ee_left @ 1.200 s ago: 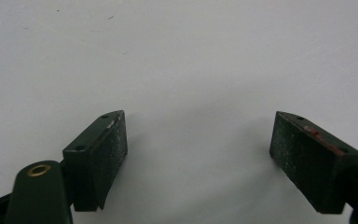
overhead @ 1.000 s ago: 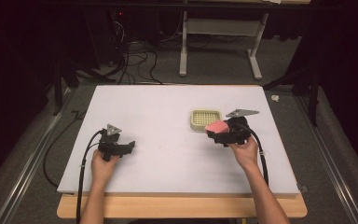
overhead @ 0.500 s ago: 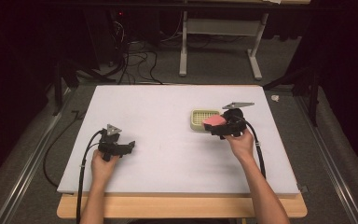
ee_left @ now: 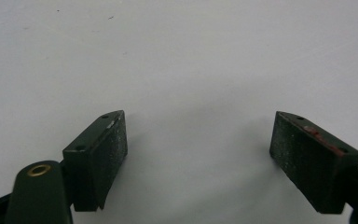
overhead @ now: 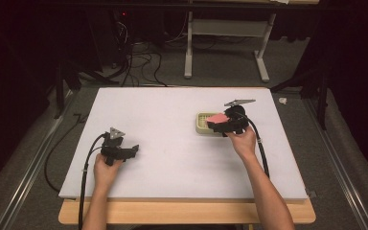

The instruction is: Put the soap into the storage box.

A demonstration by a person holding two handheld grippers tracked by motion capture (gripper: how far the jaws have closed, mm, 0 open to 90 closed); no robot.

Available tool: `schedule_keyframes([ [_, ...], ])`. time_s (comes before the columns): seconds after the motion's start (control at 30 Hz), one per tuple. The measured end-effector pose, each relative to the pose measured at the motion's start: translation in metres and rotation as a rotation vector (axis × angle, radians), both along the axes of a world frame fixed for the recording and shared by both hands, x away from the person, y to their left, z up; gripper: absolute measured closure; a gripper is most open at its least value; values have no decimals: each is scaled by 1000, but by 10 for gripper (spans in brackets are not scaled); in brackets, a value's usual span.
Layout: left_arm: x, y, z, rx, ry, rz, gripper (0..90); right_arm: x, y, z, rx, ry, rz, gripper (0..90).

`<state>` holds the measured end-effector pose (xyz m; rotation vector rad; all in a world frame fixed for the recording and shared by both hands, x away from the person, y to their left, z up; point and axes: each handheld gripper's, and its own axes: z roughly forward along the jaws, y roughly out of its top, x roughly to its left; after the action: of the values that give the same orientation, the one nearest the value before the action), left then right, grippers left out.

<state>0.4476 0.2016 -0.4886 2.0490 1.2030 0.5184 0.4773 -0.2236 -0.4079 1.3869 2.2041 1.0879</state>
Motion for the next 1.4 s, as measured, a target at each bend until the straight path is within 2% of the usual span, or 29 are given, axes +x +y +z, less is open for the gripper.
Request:
schedule_keyframes([
  [0.33,0,0,0,-1,-2,1,193,14,10,-5,-69,5,-58,138],
  [0.9,0,0,0,-1,-2,2,193,35,24,-26,-96,47,-104,137],
  [1.23,0,0,0,0,-2,1,193,40,31,-34,-107,63,-116,137],
  [1.37,0,0,0,0,-2,1,193,40,33,-35,-118,54,-114,137],
  [1.4,0,0,0,0,-2,1,193,40,35,-35,-139,47,-111,136],
])
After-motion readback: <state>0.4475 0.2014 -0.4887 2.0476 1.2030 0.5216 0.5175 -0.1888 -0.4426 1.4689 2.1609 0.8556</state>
